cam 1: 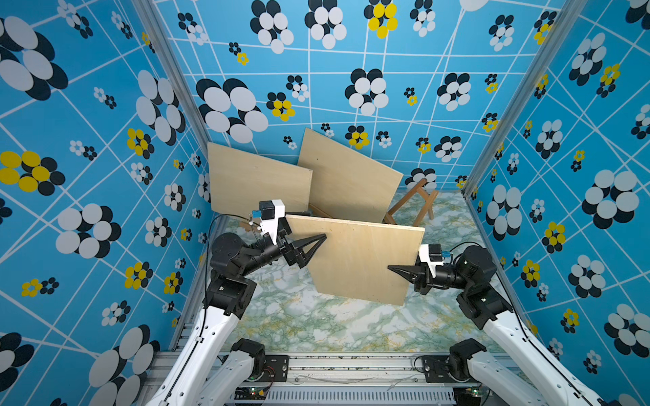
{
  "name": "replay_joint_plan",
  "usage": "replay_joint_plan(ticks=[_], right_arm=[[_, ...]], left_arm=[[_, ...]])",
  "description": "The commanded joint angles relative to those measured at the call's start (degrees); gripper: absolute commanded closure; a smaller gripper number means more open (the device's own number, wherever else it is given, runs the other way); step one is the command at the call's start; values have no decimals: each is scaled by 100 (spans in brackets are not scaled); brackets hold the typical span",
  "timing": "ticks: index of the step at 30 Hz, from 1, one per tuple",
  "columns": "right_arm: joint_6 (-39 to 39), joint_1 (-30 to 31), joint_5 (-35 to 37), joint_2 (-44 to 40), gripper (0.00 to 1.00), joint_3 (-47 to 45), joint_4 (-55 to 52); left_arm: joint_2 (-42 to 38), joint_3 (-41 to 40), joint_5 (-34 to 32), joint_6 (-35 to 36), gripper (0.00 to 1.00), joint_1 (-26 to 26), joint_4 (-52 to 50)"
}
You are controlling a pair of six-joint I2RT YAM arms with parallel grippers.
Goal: Assemble the easel
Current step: Pick up the drawing board from the center of the board.
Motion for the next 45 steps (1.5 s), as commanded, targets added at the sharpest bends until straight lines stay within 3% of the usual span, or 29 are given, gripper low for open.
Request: replay_joint_plan(ticks=[1,7,12,18,20,30,34,45], right_arm=[[-155,26,589,224,100,-385,-1087],[-130,48,535,275,86,-377,-1061],[-124,53,518,249,80,-393,-1077],[-75,69,414,233,79,-411,-1011],[23,80,371,201,74,-441,-821],[498,293,285,322,71,-575,787],[1055,317,391,473,69,-740,2213],[2256,400,373,1401,66,-822,4882]], left_arm=[[-53,201,-19,350,2,-37,-159],[104,168,221,232,8,-39,-47],[286,157,276,129,12,-36,14],[435,142,371,-8,15,-38,172],[443,119,381,-4,15,-40,172],[531,56,427,-88,16,-38,272],[573,-1,399,-172,16,-36,400],[606,1,364,-181,17,-40,380]])
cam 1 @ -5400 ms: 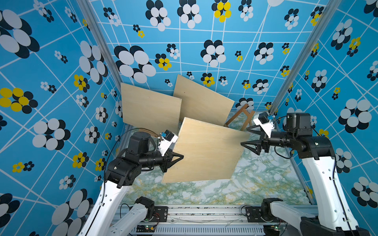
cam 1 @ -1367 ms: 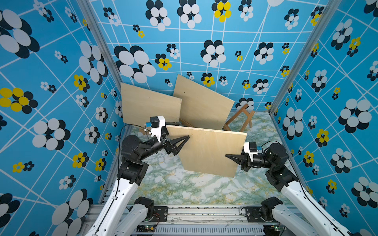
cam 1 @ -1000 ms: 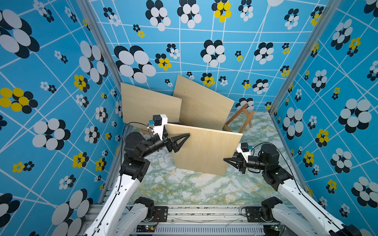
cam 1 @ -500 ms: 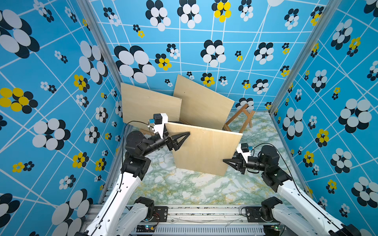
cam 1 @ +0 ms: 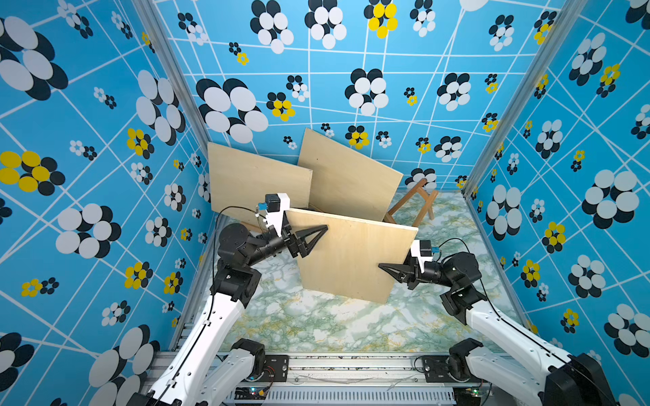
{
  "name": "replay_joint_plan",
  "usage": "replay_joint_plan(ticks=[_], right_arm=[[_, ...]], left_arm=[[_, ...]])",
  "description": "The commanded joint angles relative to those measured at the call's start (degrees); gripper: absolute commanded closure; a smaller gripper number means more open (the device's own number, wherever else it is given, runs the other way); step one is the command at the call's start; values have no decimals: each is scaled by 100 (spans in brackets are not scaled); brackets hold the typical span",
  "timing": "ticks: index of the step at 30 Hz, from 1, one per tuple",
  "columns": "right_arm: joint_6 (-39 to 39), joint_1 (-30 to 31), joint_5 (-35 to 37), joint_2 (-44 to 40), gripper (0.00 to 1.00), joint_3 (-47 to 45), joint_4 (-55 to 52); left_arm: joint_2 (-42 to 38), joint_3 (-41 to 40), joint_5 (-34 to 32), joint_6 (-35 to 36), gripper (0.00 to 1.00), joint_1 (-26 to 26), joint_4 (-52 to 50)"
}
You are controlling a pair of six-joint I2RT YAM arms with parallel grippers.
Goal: Assemble the easel
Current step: Pick up the drawing board from the center of the board.
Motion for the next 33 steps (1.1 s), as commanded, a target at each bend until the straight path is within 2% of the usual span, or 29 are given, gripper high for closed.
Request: replay_joint_plan(ticks=[1,5,7,8,14,18,21,26,33], right_arm=[[594,44,-48,192,67,-34,1210],[555,44,-199,137,80,45,967],[371,44,-318,10,98,98,481],[253,44,-368,-65,100,118,251],[27,-9,-276,-765,100,120,-882],[-492,-299,346,-1838,100,287,-3003],[-661,-614,406,-2439,100,504,-4109],[-644,-933,668,-3113,100,815,-5116],[-544,-1044,1049,-3443,100,1225,-5735]], left_arm=[[29,-28,228,-121,17,-67,-95],[28,4,228,-88,17,-77,-154],[63,24,238,-100,17,-72,-143],[80,35,246,-104,17,-75,-134],[169,97,192,-138,15,-81,-104],[146,209,-17,49,11,-86,-427],[160,206,-166,97,10,-73,-480],[207,144,-345,-21,9,-57,-364],[105,61,-519,38,9,39,-596]])
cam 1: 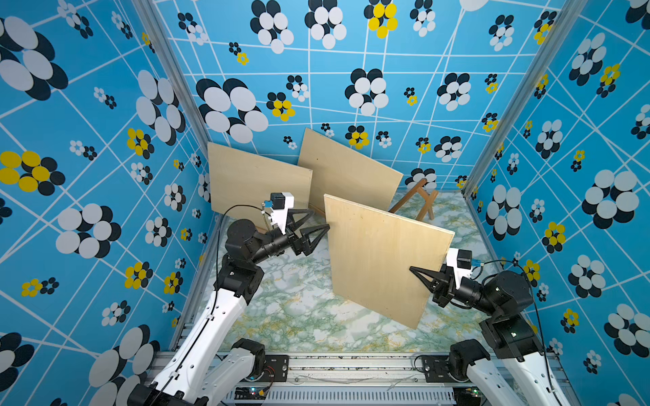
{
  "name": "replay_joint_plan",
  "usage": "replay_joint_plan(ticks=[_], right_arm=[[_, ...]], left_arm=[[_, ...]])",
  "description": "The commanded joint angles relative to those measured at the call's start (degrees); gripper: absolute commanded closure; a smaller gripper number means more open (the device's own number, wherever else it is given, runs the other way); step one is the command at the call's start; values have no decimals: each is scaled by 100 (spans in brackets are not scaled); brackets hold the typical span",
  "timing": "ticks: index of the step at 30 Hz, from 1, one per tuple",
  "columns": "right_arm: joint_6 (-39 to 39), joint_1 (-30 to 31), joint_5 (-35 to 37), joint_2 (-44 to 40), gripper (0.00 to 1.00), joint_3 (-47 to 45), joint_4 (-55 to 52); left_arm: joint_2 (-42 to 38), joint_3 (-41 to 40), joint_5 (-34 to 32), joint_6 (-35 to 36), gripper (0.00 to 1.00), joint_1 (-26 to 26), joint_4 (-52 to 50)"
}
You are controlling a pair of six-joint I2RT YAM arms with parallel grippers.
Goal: Assemble the easel
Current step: Pick up the drawing board from the center of the board.
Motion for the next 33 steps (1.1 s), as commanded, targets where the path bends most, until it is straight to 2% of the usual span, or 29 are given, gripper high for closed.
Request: replay_joint_plan(ticks=[1,11,16,21,28,30,33], right_arm=[[-102,-72,434,-156,100,464,-492],[-586,-79,2175,-558,100,1719,-2603],[-821,-81,3138,-621,100,1978,-3076],[-855,-78,3865,-702,100,1901,-3047],[-808,-77,4372,-740,100,1708,-2862],[-736,-78,4371,-681,100,1650,-2744],[-533,-80,4434,-605,100,1578,-2504]], left_arm=[[-114,29,-119,64,9,106,-124],[-234,-145,114,-93,9,485,-115],[-223,-286,212,-206,9,573,61],[-298,-444,302,-242,9,689,111],[-411,-645,411,-402,10,811,111],[-430,-722,351,-567,11,689,20],[-465,-830,-76,-554,11,99,-476]])
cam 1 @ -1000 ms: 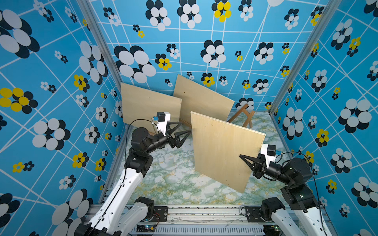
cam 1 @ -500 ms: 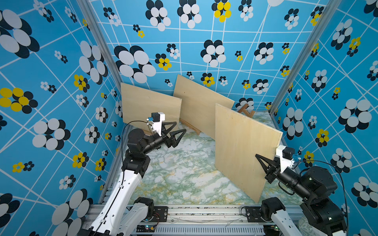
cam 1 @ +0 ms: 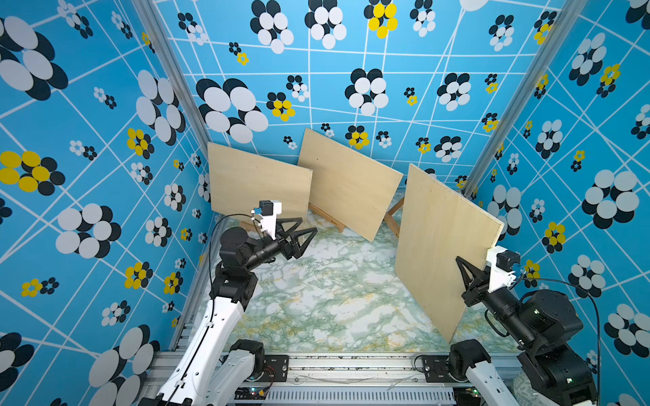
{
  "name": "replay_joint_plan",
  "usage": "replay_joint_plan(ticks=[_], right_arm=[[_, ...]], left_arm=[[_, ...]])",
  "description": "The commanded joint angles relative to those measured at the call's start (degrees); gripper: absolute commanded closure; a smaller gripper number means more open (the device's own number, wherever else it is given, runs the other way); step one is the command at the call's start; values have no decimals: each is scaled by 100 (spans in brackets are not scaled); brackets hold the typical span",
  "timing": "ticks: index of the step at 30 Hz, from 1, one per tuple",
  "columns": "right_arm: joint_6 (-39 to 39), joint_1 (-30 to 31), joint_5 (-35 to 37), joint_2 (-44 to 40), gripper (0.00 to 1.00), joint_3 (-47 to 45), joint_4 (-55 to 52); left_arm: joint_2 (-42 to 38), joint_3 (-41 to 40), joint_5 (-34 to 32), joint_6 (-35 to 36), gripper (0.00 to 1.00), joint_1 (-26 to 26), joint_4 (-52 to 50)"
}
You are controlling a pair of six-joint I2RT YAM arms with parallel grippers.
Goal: Assemble the easel
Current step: Pick up the drawing board from the center of the board.
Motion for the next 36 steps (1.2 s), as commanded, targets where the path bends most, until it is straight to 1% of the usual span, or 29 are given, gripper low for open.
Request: replay_joint_plan(ticks=[1,3,5,8,11,14,17,21,24,26,32,36], right_arm=[[54,-49,446,92,100,-82,600],[216,-50,573,215,100,-24,638],[391,-45,637,392,100,54,693],[660,-50,785,558,100,96,954],[783,-51,774,737,100,57,1277],[915,-51,771,867,100,-41,1571],[909,-51,961,894,100,-114,1739],[944,-51,1100,961,100,-210,1976],[1027,-51,1128,1026,100,-279,2121],[1070,-49,1174,1031,100,-318,2195],[1193,-51,1151,1091,100,-408,2415],[1283,-51,1208,1071,100,-509,2574]], left_arm=[[-86,-230,-438,-184,12,-658,-401],[1,-454,-921,-568,12,-1250,-303],[204,-855,-1481,-1229,12,-1923,278],[653,-1065,-2172,-1807,13,-2801,665],[1256,-1088,-2653,-2401,13,-3492,1106],[2027,-970,-2627,-2906,13,-3923,1640],[2795,-962,-2568,-3521,13,-4229,2494],[3829,-970,-2436,-4378,13,-4436,3745],[4675,-821,-2377,-4902,13,-4630,4701],[5180,-631,-2327,-5142,14,-4744,5200],[6302,-214,-2243,-5622,16,-4832,6139],[6690,-13,-2196,-5749,16,-4860,6336]])
